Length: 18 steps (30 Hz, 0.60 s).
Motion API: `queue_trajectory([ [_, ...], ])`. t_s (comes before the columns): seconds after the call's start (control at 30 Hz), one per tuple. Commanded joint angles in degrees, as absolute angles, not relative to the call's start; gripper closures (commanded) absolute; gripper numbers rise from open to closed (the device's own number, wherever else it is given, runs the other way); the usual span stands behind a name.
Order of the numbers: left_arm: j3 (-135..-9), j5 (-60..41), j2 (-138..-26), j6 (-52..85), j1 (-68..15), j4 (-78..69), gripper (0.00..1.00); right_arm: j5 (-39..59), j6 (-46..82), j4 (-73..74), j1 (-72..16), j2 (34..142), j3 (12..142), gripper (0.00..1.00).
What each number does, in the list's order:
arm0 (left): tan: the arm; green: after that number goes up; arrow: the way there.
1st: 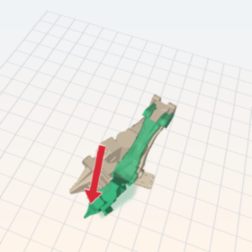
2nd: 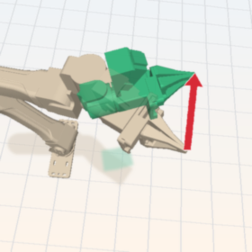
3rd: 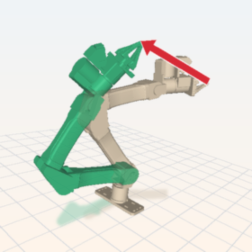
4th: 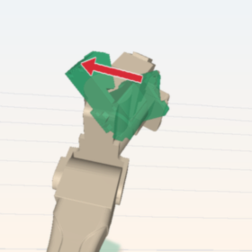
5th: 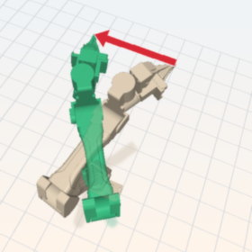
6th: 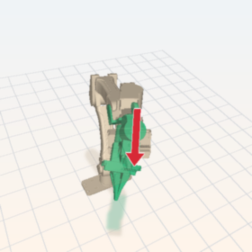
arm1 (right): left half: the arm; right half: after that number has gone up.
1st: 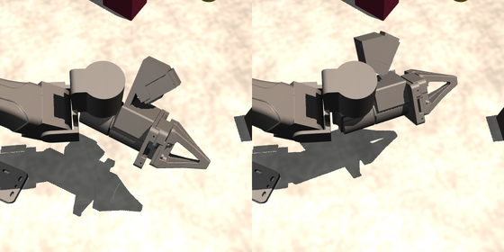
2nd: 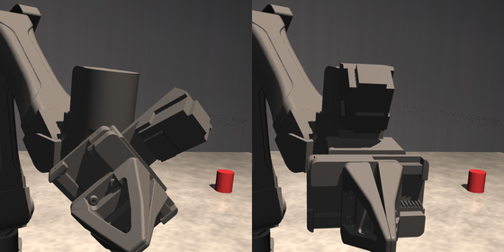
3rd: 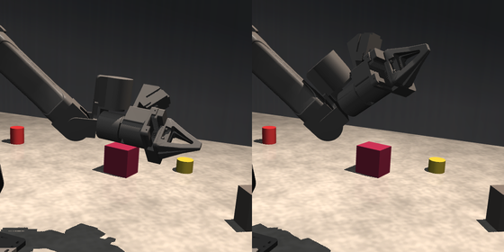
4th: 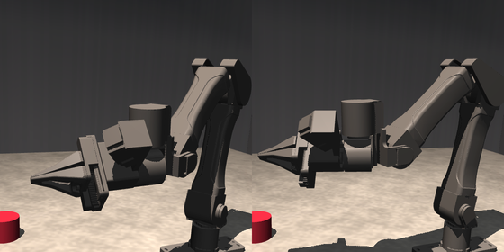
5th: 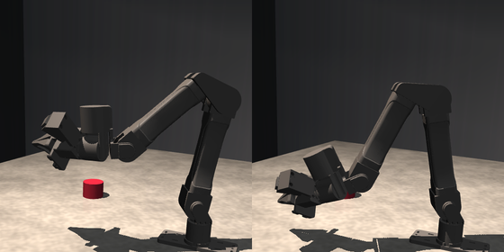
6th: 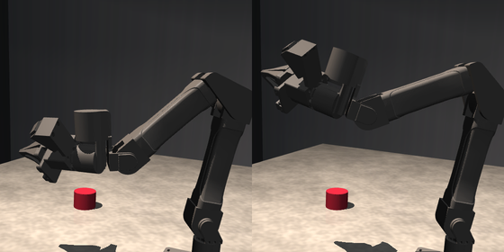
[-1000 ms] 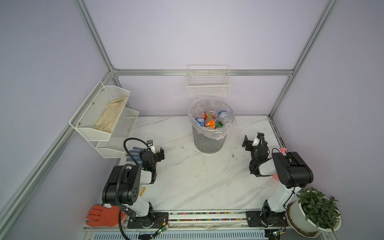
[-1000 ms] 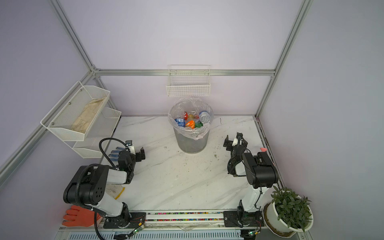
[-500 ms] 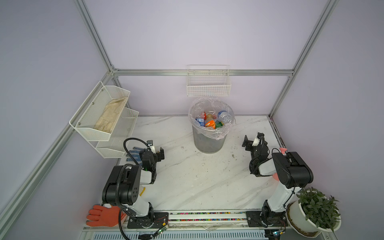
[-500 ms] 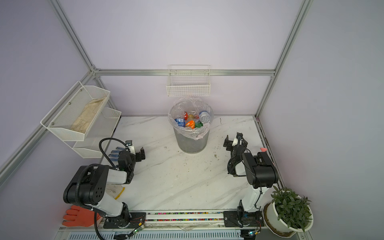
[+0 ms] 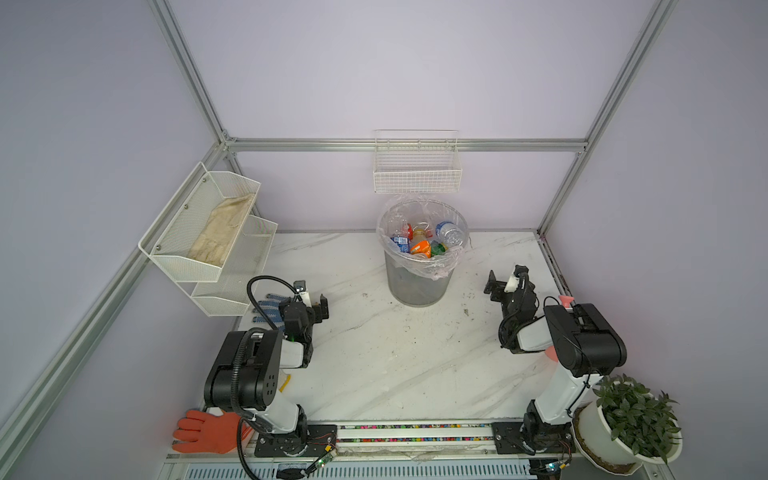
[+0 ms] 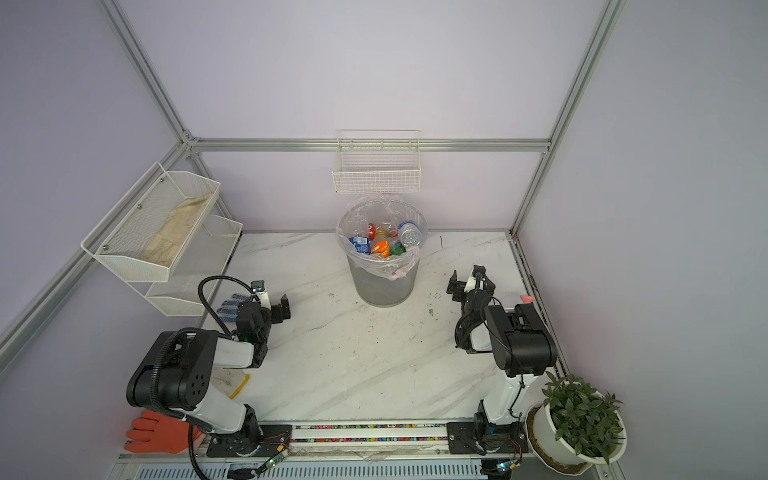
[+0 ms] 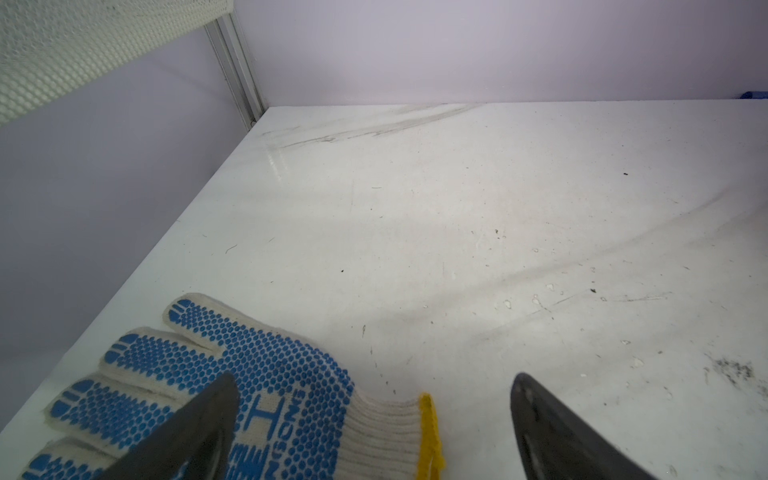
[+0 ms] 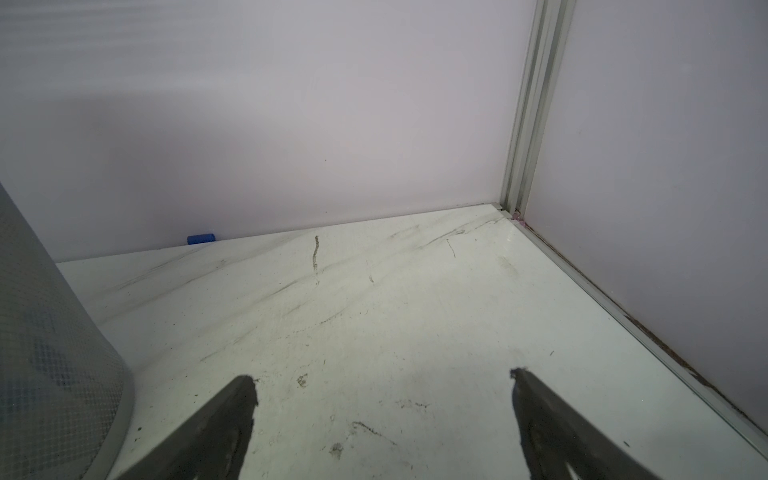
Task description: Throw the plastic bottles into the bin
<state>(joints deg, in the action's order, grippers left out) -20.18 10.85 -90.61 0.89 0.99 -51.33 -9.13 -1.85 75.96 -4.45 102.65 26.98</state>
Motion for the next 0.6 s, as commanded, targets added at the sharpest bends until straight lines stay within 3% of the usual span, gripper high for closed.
queue_trajectory([
  [0.0, -21.64, 10.49, -89.70, 1.49, 0.97, -53.88, 0.00, -8.77, -2.46, 76.64, -4.56, 101.78, 26.65, 0.03],
  [0.57, -21.85, 8.96, -90.25, 1.24, 1.45, -54.27, 0.00, -6.56, -3.32, 76.03, -4.64, 101.93, 27.02, 0.03],
])
